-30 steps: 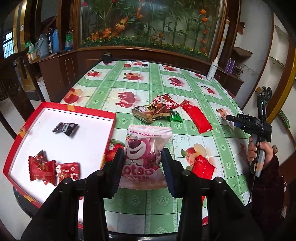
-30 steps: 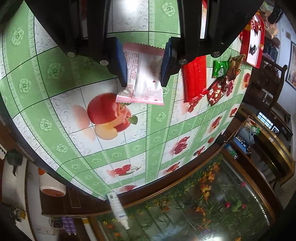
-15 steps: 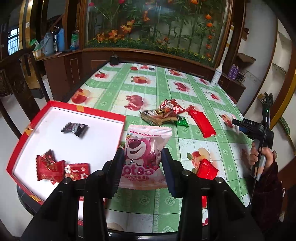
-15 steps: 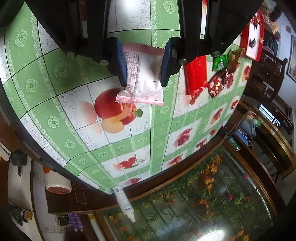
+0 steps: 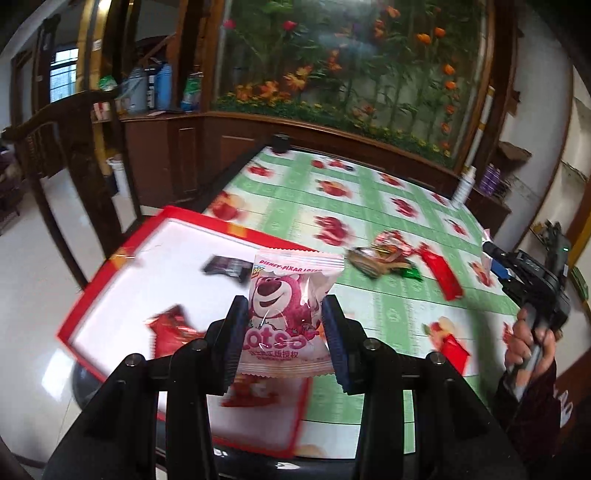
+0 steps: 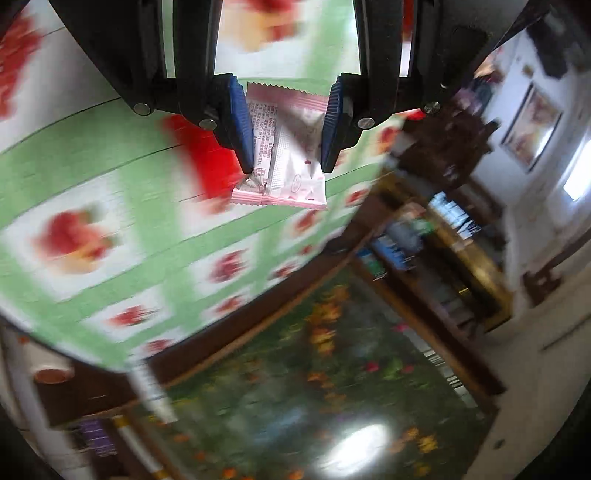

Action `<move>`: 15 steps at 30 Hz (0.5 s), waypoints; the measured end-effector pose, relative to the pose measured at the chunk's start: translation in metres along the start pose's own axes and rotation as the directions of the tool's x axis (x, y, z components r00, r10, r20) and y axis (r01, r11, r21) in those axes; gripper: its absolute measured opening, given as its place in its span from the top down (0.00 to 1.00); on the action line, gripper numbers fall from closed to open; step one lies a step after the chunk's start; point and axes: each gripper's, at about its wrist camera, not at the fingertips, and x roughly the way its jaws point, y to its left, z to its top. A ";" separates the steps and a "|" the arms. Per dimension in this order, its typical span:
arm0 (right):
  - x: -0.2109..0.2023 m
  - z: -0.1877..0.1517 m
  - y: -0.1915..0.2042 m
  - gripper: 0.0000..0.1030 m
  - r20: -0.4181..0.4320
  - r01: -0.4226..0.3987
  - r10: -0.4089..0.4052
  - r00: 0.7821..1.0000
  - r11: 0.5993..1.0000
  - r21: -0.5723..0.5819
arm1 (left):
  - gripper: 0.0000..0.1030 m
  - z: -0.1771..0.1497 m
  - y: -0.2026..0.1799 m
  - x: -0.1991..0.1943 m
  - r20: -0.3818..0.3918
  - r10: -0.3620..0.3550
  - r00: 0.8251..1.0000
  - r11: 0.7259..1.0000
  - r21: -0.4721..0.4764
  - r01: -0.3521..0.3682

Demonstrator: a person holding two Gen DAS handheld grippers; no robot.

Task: Organize snacks
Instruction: 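Carry both held packets over the white box, then open both tools to drop the packets into the box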

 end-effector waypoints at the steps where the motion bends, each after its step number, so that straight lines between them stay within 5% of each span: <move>1: 0.008 -0.006 0.015 0.65 -0.015 -0.045 0.045 0.999 0.999 -0.021 | 0.62 0.000 0.005 0.000 0.000 0.008 1.000 1.000 -0.003 -0.008; 6: 0.051 -0.044 0.084 0.65 -0.154 -0.222 0.207 0.966 0.971 -0.092 | 0.62 -0.007 0.029 0.007 -0.018 0.050 0.999 0.998 -0.036 -0.051; 15: 0.111 -0.114 0.177 0.65 -0.347 -0.348 0.271 0.898 0.920 -0.179 | 0.62 -0.016 0.055 0.014 -0.030 0.114 0.993 0.991 -0.062 -0.116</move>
